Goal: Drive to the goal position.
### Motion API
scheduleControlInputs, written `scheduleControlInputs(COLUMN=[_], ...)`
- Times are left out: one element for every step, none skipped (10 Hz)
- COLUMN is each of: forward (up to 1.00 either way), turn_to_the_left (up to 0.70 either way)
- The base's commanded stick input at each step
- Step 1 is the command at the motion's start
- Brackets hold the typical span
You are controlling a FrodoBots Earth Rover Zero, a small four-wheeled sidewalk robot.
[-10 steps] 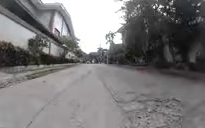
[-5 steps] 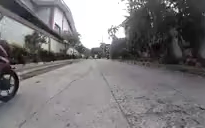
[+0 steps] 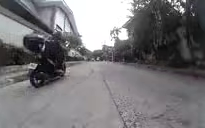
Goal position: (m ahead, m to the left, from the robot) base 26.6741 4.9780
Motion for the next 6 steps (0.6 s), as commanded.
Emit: scheduleControlInputs(forward=[1.00, 1.00, 1.00, 1.00, 1.00, 1.00], turn_to_the_left=[0.04, 0.04, 0.04, 0.04, 0.04, 0.04])
